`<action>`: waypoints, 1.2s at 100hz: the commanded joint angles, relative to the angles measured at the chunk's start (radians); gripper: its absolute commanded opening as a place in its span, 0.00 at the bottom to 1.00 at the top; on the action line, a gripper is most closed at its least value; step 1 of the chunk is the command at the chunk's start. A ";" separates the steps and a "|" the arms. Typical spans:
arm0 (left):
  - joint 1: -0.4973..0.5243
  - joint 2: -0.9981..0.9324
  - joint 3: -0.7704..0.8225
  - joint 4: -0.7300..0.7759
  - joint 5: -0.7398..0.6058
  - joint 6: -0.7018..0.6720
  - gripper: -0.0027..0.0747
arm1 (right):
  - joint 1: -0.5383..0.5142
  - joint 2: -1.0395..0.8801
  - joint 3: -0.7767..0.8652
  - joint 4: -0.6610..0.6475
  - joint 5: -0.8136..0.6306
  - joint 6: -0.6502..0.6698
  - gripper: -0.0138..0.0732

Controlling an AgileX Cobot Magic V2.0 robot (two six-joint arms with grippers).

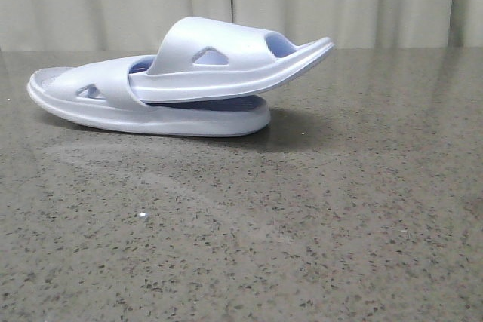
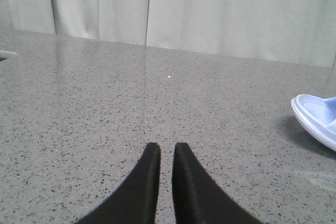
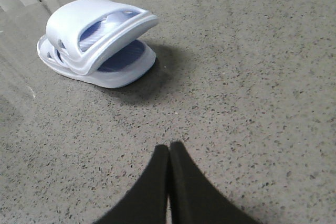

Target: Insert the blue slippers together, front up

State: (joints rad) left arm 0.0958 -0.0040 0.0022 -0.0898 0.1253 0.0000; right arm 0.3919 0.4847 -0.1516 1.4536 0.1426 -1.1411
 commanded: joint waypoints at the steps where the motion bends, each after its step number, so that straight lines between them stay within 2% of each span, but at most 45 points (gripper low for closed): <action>1: 0.000 -0.030 0.011 0.008 -0.093 0.012 0.05 | 0.001 0.000 -0.028 0.011 -0.001 -0.009 0.07; 102: 0.000 -0.030 0.009 -0.001 -0.093 0.027 0.05 | 0.001 0.000 -0.028 0.011 -0.001 -0.009 0.07; 108: 0.000 -0.030 0.009 -0.001 -0.093 0.027 0.05 | 0.001 0.000 -0.028 0.009 -0.040 -0.009 0.07; 115: 0.000 -0.030 0.009 -0.001 -0.093 0.027 0.05 | 0.001 -0.018 -0.026 -0.045 -0.107 -0.009 0.07; 120: 0.000 -0.030 0.009 -0.001 -0.093 0.027 0.05 | 0.001 -0.041 -0.026 -0.159 -0.154 0.001 0.07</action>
State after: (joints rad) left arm 0.0958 -0.0040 0.0022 -0.0833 0.1173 0.0292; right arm 0.3919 0.4692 -0.1516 1.4139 0.0803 -1.1429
